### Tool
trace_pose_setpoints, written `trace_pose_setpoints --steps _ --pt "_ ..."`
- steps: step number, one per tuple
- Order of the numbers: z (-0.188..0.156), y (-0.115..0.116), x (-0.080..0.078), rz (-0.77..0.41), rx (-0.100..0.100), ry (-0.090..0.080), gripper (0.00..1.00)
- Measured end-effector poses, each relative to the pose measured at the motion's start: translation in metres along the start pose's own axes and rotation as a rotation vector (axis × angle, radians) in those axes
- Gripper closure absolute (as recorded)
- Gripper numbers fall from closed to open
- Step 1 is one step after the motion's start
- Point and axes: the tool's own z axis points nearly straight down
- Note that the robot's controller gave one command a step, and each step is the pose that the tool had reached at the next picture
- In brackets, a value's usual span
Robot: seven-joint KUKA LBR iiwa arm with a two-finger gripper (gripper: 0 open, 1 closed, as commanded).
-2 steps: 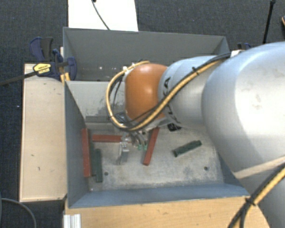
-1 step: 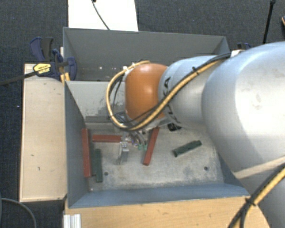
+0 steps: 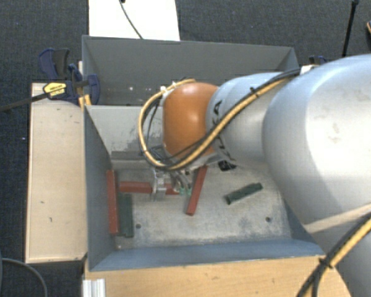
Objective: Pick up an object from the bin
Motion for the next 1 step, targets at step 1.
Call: trace_pose_setpoints --steps 1 --pt "-0.0333 -0.0001 -0.0008 0.002 -0.003 -0.009 1.00"
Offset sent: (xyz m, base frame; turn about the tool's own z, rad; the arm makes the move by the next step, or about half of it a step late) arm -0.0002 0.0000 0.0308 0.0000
